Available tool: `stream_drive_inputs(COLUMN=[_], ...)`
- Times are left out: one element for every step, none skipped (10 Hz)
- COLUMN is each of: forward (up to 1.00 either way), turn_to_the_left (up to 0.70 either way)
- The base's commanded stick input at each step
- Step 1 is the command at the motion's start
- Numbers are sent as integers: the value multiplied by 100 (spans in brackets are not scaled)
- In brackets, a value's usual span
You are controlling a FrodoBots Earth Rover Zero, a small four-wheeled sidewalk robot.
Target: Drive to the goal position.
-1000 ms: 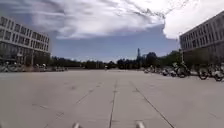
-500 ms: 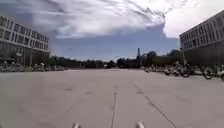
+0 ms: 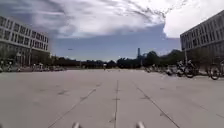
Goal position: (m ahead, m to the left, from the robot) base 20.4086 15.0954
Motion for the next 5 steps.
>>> stream_drive_inputs(forward=[70, 70, 70, 70, 70], turn_to_the_left=[0, 0, 0, 0, 0])
